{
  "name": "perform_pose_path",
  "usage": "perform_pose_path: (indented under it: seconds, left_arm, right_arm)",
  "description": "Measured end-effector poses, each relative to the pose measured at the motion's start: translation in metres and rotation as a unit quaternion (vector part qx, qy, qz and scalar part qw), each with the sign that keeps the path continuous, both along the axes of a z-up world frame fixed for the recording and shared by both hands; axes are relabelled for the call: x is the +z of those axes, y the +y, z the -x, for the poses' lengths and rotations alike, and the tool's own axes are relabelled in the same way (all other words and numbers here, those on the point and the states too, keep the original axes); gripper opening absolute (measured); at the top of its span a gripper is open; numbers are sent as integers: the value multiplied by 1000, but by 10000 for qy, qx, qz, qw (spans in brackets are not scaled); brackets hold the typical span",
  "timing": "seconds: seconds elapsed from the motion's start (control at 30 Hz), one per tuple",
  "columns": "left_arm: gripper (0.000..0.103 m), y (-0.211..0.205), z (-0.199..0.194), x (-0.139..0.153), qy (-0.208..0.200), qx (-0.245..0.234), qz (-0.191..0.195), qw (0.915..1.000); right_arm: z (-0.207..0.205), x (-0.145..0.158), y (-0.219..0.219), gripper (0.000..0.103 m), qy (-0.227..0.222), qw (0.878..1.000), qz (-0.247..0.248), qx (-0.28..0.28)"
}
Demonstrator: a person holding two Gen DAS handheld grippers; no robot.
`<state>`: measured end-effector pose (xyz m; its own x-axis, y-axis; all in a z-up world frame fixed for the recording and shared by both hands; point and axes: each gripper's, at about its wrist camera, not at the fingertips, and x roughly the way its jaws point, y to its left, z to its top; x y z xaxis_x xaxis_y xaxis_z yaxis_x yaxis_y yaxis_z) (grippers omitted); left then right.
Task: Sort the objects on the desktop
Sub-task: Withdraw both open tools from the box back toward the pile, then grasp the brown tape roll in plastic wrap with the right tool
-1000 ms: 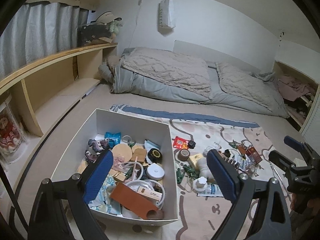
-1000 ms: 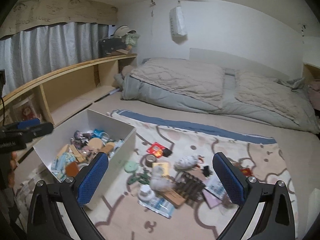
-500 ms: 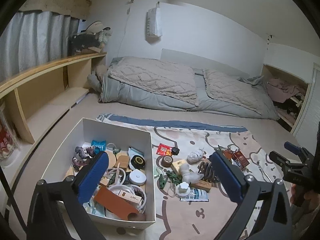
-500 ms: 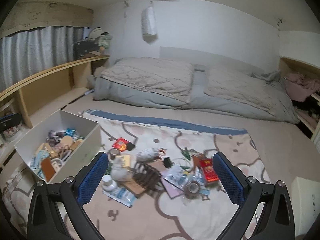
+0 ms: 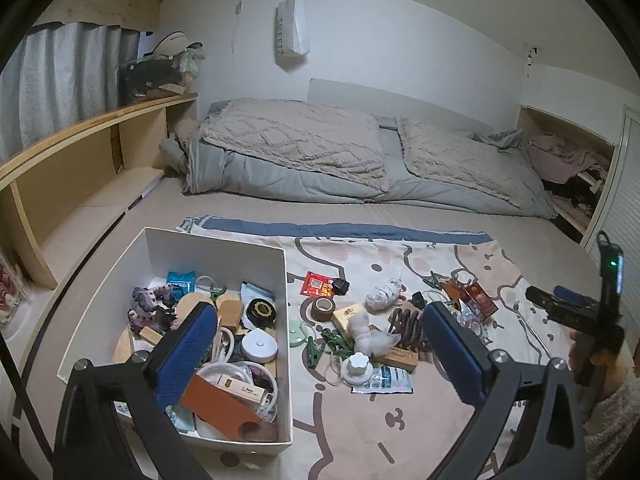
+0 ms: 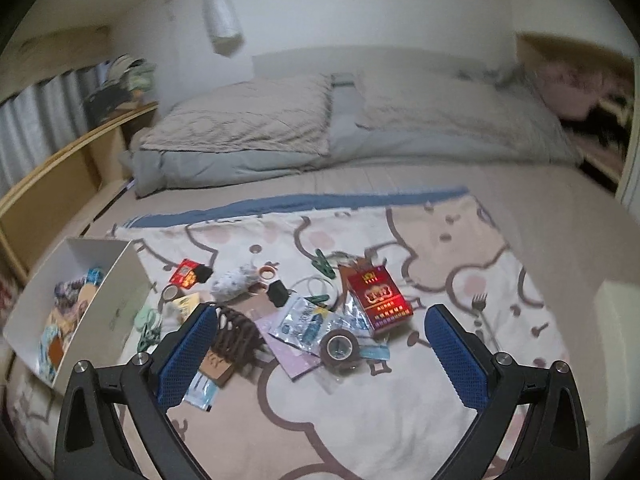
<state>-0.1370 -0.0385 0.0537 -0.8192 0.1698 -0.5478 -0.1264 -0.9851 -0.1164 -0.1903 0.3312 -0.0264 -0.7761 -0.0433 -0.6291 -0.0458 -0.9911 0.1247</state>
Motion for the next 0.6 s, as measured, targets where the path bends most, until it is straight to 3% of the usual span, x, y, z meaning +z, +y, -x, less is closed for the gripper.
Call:
perform_pose_path:
  seconds: [0.07,0.2,0.23,0.37,0.6]
  left_arm:
    - [103,1,3,-1,-30,-27,-18,10000]
    - [103,6,9,-2,-67,-78,-54,9999]
    - [103,7,11,-3,-82,-99,-56,9999]
    - [103,11,16,-4,-90,-147,-73,9998]
    - [103,20,25,-9,-167,-183,-73,9997]
  right_arm:
    - [9,-7,8,85,-120,9998,113,-95]
    - [29,-24,21,71,-357,9981,477,-144]
    - [34,-29,22,64,-409,9978,501,-137]
    - [54,-47,17,48,-645,9968,472,-51]
    - [94,-81,2,46,-1152,9932,128,90]
